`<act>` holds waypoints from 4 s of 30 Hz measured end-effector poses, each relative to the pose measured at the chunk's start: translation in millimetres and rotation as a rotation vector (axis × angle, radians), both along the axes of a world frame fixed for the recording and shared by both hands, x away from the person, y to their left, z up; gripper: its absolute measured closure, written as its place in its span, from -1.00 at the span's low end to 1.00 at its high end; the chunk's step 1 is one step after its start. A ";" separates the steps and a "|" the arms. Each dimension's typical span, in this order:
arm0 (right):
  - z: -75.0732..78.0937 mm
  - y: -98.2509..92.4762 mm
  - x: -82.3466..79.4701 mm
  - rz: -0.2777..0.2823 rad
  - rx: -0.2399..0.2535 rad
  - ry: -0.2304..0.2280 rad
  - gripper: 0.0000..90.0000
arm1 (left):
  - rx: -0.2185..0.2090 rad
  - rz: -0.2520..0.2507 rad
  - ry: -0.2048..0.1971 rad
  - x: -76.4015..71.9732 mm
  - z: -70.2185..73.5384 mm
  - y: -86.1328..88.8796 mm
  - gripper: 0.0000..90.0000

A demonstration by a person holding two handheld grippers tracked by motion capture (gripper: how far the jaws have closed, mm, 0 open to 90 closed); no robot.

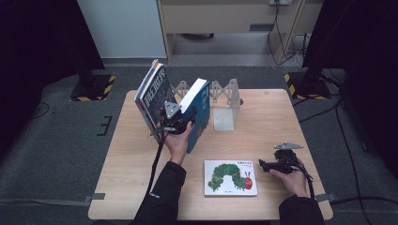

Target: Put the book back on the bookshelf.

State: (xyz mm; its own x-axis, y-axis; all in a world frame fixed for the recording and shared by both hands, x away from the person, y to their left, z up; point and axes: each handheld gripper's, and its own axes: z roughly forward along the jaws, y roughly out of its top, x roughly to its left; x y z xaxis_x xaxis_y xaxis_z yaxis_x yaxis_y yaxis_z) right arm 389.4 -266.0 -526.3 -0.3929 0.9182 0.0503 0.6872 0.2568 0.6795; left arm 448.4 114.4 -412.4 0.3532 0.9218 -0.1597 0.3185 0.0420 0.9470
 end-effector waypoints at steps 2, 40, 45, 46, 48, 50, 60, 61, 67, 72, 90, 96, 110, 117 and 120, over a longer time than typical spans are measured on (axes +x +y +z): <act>0.1 0.0 0.0 -0.001 0.002 -0.001 -0.78 | -0.003 0.006 -0.004 1.9 -0.5 -2.1 0.28; -0.2 0.5 0.4 0.011 0.001 0.001 -0.77 | 0.062 0.060 -0.058 -3.3 -5.8 -23.3 0.32; 0.1 0.6 0.4 0.012 0.002 -0.002 -0.76 | 0.078 0.055 -0.072 -2.9 -7.0 -27.1 0.33; 0.3 0.5 0.4 0.014 0.003 0.000 -0.76 | 0.080 0.055 -0.073 -2.5 -7.1 -27.7 0.33; 0.1 0.6 0.5 0.013 0.002 -0.002 -0.76 | 0.086 0.061 -0.073 -1.3 -6.9 -29.3 0.33; 0.0 0.3 0.8 0.019 -0.002 -0.007 -0.76 | 0.092 0.071 -0.075 0.0 -7.0 -31.3 0.33; 0.5 0.3 0.7 0.017 0.006 -0.001 -0.75 | 0.113 0.082 -0.080 8.4 -7.1 -37.3 0.33; 0.4 0.3 0.8 0.017 0.006 -0.003 -0.75 | 0.116 0.082 -0.078 9.5 -6.8 -37.8 0.33; 0.6 0.2 0.9 0.021 0.005 -0.003 -0.75 | 0.121 0.078 -0.072 13.0 -6.0 -38.3 0.33; 0.2 0.7 1.1 0.020 0.004 -0.005 -0.75 | 0.123 0.079 -0.061 14.1 -4.0 -39.6 0.33; 0.4 1.3 0.7 0.023 0.004 -0.011 -0.74 | 0.137 0.049 -0.054 20.8 -6.2 -38.7 0.25; 0.1 1.8 0.7 0.026 0.001 -0.004 -0.74 | 0.116 0.016 -0.057 2.7 -17.8 -25.8 0.19; -0.8 2.5 0.9 0.028 -0.007 0.003 -0.74 | 0.081 0.019 -0.029 0.9 -22.1 -23.4 0.34; -0.6 2.0 1.0 0.030 -0.004 0.000 -0.74 | 0.075 0.050 -0.013 11.0 -20.5 -29.4 0.34; -0.5 2.1 1.0 0.030 -0.002 -0.001 -0.74 | 0.077 0.058 -0.010 14.2 -19.9 -31.9 0.34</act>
State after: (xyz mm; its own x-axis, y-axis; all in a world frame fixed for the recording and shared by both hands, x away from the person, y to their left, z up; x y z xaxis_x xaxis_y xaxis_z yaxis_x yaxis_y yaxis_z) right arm 390.5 -263.9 -526.8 -0.4207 0.9059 0.0477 0.6781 0.2791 0.6799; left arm 462.6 82.5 -432.3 0.3003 0.9501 -0.0847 0.3083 -0.0126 0.9512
